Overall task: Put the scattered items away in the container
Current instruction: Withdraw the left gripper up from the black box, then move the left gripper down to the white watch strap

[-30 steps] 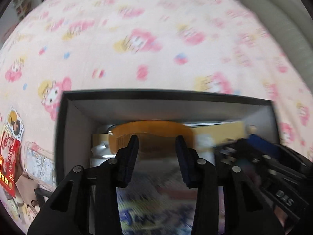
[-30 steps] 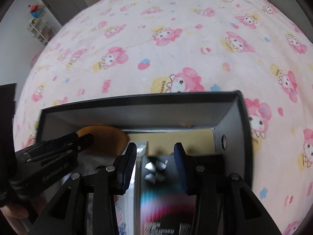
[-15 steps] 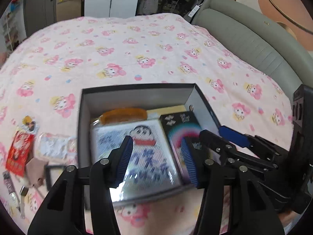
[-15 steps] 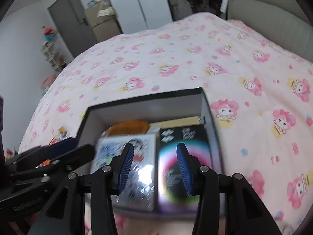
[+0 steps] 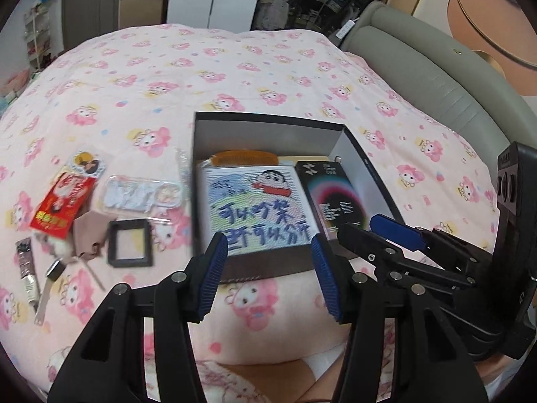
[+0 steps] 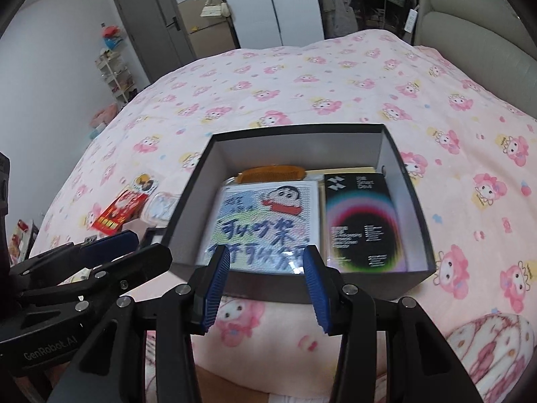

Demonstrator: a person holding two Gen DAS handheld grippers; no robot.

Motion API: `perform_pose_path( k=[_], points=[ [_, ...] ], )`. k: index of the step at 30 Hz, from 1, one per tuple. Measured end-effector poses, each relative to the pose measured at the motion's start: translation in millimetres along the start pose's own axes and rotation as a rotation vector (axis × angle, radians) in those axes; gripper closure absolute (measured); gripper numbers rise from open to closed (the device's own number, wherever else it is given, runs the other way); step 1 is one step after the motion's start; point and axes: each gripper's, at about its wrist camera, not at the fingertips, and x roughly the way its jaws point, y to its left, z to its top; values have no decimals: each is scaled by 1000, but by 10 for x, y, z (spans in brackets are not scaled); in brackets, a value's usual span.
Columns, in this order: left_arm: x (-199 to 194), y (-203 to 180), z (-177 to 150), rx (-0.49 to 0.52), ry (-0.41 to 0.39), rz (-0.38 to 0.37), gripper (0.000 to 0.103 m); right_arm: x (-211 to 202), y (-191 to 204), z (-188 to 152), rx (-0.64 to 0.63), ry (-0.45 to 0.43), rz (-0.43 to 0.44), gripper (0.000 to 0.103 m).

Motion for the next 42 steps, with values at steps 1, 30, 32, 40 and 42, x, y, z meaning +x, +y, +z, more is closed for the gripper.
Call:
perform_pose_path(
  k=[1,30,32,40,42],
  points=[
    [-37,30,-15,-2,-3,5,50,-6,42,-9,-4,2,5,62],
    [-890,2125,-994,-411,-24,190,48,783,2201,-396,-294,260,317,62],
    [-880,2351,-1045,-473,-18,216,48,908,2285,-413,-300,297,348,62],
    [-617,3043,-1271,-636,31,129,48,1504,2148,-410,-244,396,263,62],
    [-479,3230,-1209,-691,27,-35,48,1615,2137,-401,-239,424,276,62]
  ],
)
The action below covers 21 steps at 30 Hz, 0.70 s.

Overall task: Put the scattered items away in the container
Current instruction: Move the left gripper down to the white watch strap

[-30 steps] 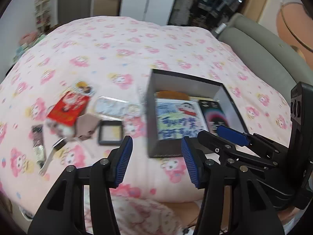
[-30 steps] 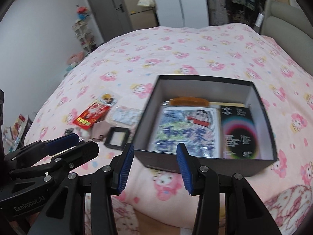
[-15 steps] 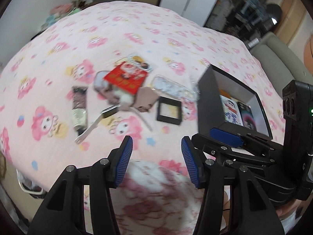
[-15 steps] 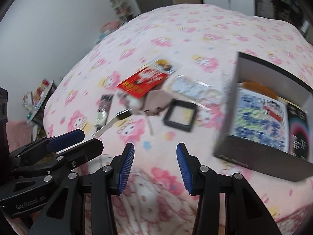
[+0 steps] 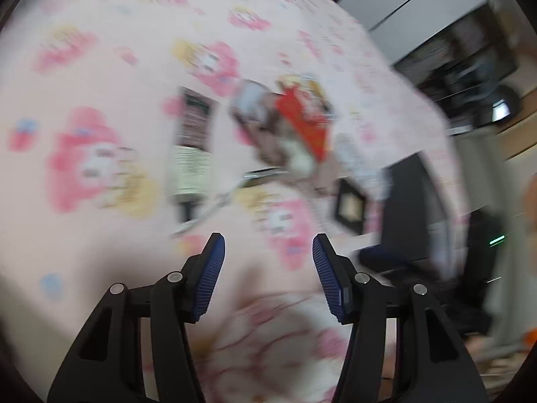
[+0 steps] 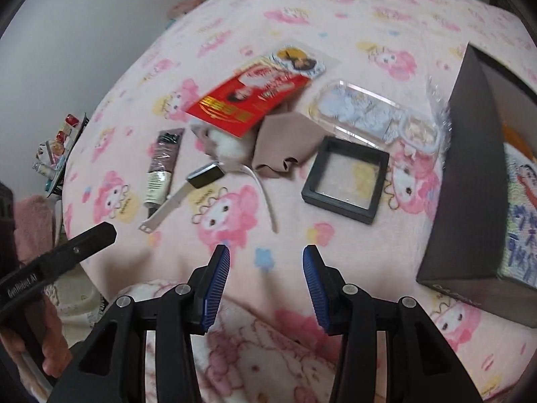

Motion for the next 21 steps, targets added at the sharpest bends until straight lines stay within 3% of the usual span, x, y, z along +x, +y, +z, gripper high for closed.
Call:
perform_pose_path(
  k=[4,6,10,13,14,15,16,17,19,21],
  points=[
    [243,-69,270,44,24,127,48,184,-49,134,3,9,-32,62],
    [416,-23,388,32,66,120,48,366,-107,221,23,44,-35,62],
    [750,30,537,53,128,177,48,709,-124,317,20,124,-7,62],
    [1034,63,607,86,216,171,49,829,-81,366,-13,133,-9,62],
    [1095,74,605,83,236,186,52,838,-74,383,-14,126,-3,63],
    [1122,63,601,91,247,215,57,830,-74,390,-8,119,-3,76],
    [1147,24,588,119,257,251,72,816,-70,391,-7,114,-8,85],
    [1137,-31,566,139,260,260,79,775,-59,378,-10,102,4,94],
    [1070,-143,514,160,260,221,90,661,-63,337,-6,69,17,99],
    [968,-308,432,191,238,207,93,447,-82,249,-4,21,16,101]
  ],
)
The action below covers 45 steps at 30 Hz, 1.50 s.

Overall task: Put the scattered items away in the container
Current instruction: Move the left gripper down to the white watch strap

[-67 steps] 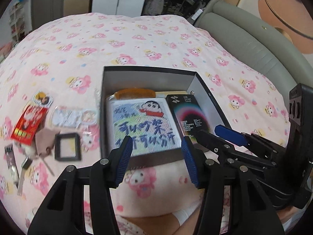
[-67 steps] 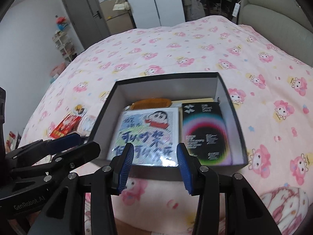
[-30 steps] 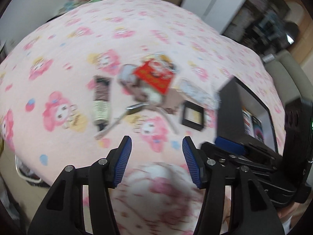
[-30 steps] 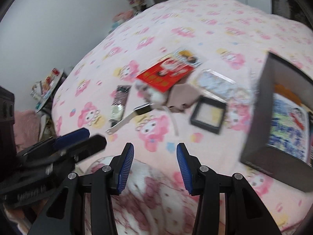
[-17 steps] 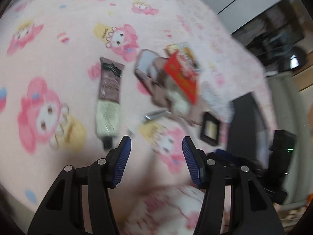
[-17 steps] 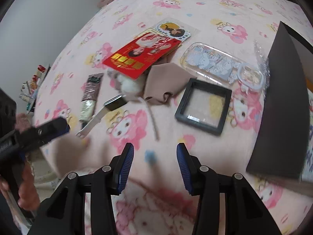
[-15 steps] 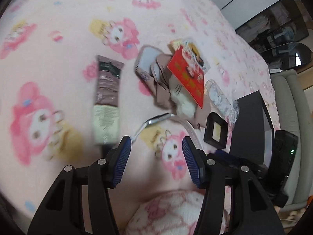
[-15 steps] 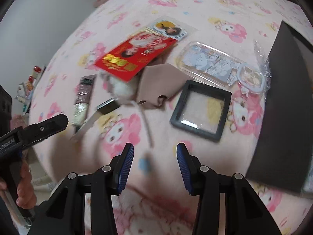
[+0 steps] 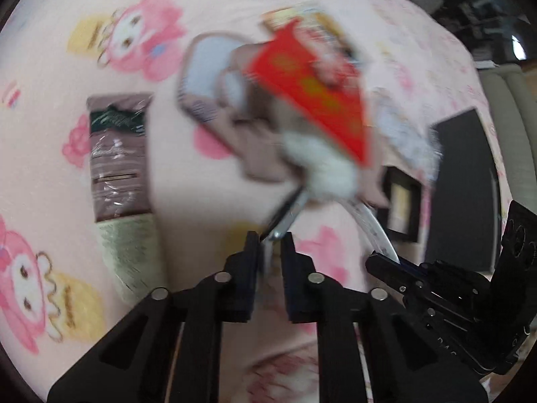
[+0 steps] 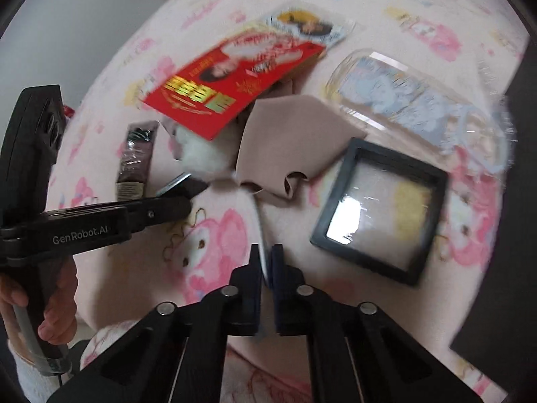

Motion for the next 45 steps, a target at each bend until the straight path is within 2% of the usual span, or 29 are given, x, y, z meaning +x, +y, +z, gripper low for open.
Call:
perform_pose_path(
  k=[5,11,17,22,24,25,26,27,29,30,32,34,37,39,40,43,45],
  points=[
    [-227,-569,-269,112,-46,-45,93,-567,-148,-342,20,-94,18,101],
    [-149,-1407,-489,260,-13,-93,97,-1028,-519,-712,107,-166,0,101],
    [124,-1843,-850,286,66,-159,97,-1160,-914,-1025,191,-154,-9,101],
    [481,-2129,-1026,289,117,-179,97,-1009,-1023,-1211,185,-82,-11,100],
    [581,-2202,-1052,299,122,-178,97,-948,-1105,-1286,204,-57,10,96],
    [635,-2218,-1051,300,129,-183,92,-922,-1139,-1303,214,-51,24,94],
    [671,-2203,-1034,289,131,-176,82,-884,-1186,-1321,229,-45,45,86],
    [667,-2160,-1013,271,123,-160,79,-853,-1225,-1337,244,-39,53,73],
    [565,-2037,-992,230,82,-170,76,-810,-1288,-1358,281,-44,48,57],
    [570,-1994,-954,208,72,-172,75,-778,-1308,-1354,297,-48,51,55],
    [555,-1829,-917,134,52,-157,74,-660,-1297,-1305,308,-32,72,55],
    [633,-1733,-913,80,66,-135,74,-519,-1236,-1251,285,-15,80,55],
    [694,-1749,-906,74,54,-118,74,-300,-1088,-1189,215,-1,3,56],
    [705,-1764,-893,72,48,-120,73,-263,-1048,-1210,193,-14,-73,77],
    [711,-1762,-888,69,49,-128,73,-280,-1045,-1220,190,-18,-83,82],
    [686,-1759,-894,70,44,-161,73,-433,-1103,-1257,219,-35,-47,88],
    [663,-1768,-907,76,37,-181,73,-573,-1146,-1302,216,-57,-72,88]
  ],
)
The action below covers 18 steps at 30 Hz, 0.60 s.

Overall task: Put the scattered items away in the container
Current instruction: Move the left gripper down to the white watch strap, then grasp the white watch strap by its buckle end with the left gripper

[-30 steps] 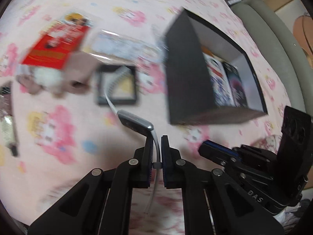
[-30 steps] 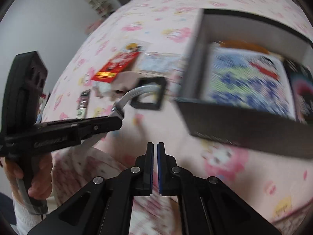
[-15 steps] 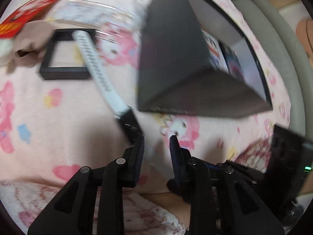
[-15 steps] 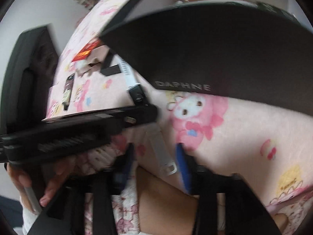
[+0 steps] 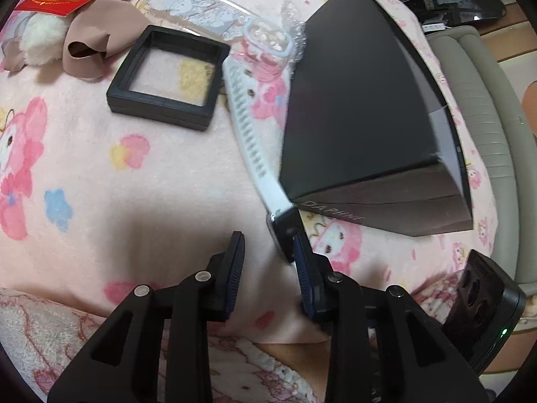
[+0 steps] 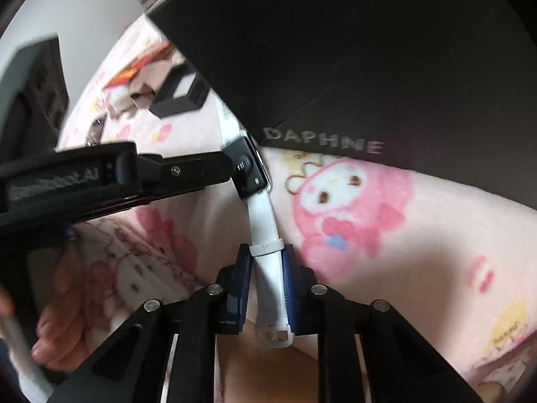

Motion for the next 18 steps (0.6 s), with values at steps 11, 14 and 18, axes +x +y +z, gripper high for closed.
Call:
perform_pose_path(
  k=[11,14,18],
  points=[
    [139,-8,66,-57,26,-60,63,-439,-531,68,146,-77,-160,75],
    [198,-9,118,-75,36,-83,63,-602,-500,8,168,-130,-53,73],
    [256,-88,144,-48,43,-86,63,-342,-263,-48,37,-19,-84,71]
  ],
)
